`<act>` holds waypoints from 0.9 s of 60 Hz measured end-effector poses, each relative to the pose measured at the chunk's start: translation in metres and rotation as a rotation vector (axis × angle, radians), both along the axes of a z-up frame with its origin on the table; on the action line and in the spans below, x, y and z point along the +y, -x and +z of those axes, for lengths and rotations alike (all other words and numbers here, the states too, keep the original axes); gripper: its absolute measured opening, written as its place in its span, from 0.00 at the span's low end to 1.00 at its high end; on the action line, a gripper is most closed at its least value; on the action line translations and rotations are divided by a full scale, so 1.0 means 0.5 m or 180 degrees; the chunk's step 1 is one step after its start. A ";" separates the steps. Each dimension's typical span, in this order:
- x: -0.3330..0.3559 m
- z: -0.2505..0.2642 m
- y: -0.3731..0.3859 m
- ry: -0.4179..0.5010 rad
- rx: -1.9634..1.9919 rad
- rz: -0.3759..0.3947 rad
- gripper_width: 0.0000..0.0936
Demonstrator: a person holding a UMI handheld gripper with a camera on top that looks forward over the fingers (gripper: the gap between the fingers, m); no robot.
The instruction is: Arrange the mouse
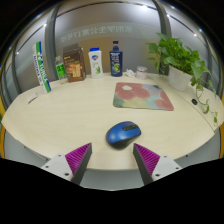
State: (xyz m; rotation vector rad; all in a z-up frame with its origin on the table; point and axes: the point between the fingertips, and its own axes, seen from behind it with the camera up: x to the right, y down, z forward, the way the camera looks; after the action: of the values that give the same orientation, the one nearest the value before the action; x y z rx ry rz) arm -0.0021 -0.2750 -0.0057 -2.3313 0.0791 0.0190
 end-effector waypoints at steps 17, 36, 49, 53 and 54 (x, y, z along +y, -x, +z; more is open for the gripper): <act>0.126 -0.005 -0.009 -0.0032 0.0083 0.0099 0.89; 0.187 -0.015 0.001 0.0003 -0.0305 0.0231 0.46; 0.235 0.122 0.046 -0.0284 -0.0271 0.0459 0.39; 0.285 0.220 0.046 -0.0589 -0.0181 0.0479 0.39; 0.300 0.244 0.041 -0.0664 -0.0172 0.0469 0.39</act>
State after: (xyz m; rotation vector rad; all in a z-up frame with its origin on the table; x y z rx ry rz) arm -0.0226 -0.1249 0.1163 -2.1230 -0.1167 0.0362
